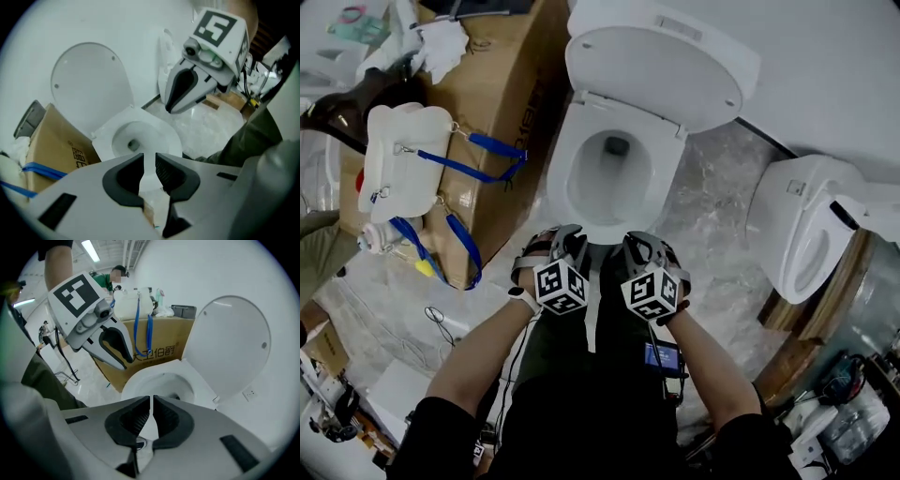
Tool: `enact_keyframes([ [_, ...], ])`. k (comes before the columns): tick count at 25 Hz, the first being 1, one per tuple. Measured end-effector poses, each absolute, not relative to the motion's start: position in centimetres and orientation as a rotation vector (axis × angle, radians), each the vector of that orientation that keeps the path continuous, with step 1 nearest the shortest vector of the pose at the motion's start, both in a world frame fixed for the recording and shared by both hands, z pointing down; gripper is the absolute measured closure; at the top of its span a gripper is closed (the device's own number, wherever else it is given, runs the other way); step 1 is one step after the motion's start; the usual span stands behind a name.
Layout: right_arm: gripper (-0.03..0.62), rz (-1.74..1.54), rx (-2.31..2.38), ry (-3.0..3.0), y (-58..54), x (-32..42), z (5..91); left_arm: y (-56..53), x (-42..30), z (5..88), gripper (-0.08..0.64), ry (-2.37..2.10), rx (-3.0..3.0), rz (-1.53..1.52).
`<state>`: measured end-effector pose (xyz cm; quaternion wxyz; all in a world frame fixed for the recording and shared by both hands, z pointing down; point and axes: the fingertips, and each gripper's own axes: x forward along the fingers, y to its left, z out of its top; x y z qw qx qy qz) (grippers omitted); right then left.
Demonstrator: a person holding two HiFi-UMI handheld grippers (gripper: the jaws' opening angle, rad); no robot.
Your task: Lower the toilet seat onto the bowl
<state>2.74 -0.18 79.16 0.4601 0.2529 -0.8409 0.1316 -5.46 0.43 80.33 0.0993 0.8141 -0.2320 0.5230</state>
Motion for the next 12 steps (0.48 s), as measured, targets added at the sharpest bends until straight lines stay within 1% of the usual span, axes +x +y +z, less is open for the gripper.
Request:
enact_keyframes([
  [7, 0.546, 0.460, 0.847, -2.183, -3.5, 4.1, 66.5, -2.8, -4.1, 64.7, 0.483, -0.938, 2.450, 1.128],
  [12, 0.546, 0.479, 1.054, -2.290, -7.6, 5.8, 55.9, -5.8, -4.4, 52.5, 0.494, -1.108, 2.540, 0.850],
])
